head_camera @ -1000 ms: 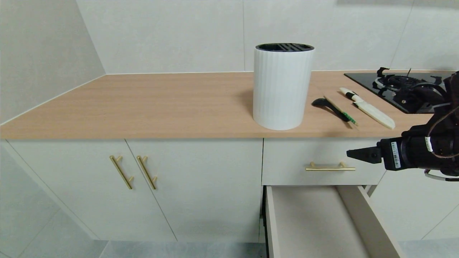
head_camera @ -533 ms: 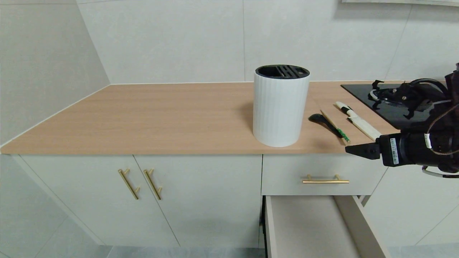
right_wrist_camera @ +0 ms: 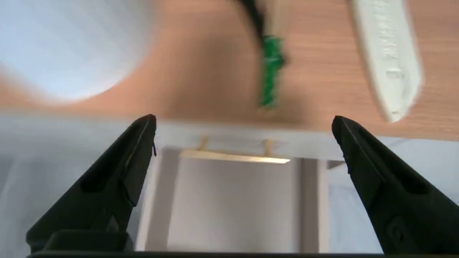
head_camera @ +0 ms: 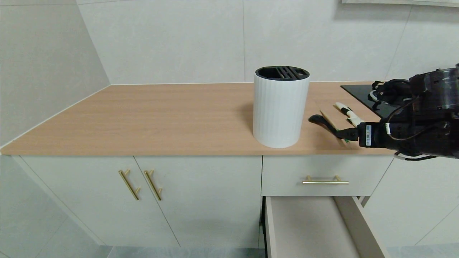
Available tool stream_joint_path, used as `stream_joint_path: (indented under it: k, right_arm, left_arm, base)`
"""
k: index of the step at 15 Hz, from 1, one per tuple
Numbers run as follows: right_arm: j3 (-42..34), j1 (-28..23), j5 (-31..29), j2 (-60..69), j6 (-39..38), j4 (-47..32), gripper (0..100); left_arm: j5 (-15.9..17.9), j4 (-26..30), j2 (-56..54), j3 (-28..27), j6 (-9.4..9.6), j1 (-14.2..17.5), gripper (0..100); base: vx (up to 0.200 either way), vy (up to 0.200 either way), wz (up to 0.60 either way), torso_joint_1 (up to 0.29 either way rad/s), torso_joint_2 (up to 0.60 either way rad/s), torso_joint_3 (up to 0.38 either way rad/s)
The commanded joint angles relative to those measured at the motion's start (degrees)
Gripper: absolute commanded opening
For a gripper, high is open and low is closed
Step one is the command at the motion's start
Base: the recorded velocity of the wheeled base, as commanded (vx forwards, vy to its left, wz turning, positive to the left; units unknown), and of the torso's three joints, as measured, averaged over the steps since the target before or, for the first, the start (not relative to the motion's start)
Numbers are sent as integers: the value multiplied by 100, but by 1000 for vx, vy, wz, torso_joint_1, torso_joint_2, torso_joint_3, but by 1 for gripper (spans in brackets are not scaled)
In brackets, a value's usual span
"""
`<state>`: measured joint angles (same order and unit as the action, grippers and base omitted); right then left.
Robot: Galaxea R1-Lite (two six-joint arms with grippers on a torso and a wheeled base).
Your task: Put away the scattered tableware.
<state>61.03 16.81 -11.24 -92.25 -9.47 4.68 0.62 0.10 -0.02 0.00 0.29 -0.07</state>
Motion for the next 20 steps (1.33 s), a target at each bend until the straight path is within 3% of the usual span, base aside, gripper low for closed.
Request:
stream_joint_path:
  k: [1,17,18,20]
  right_arm:
    - [305,-169,-265,-760,-248,59,100]
    - [393,-169,-353,-1261,-468,499,100]
    - [401,-169,-344,-1261,-477,507,0]
    - [393,-169,-344,-1234,-477,587,0]
  left_arm:
    - [-1,-1,2,0,-3,-1,100]
    - [-1,-1,2,0,-3,-1,100]
    - [-1,-1,2,0,6,-1,100]
    - [-1,-1,2,0,-3,-1,100]
  base:
    - [0,0,0,0,0,0]
    - [0,0,0,0,0,0]
    - [0,0,0,0,0,0]
    - [0,0,0,0,0,0]
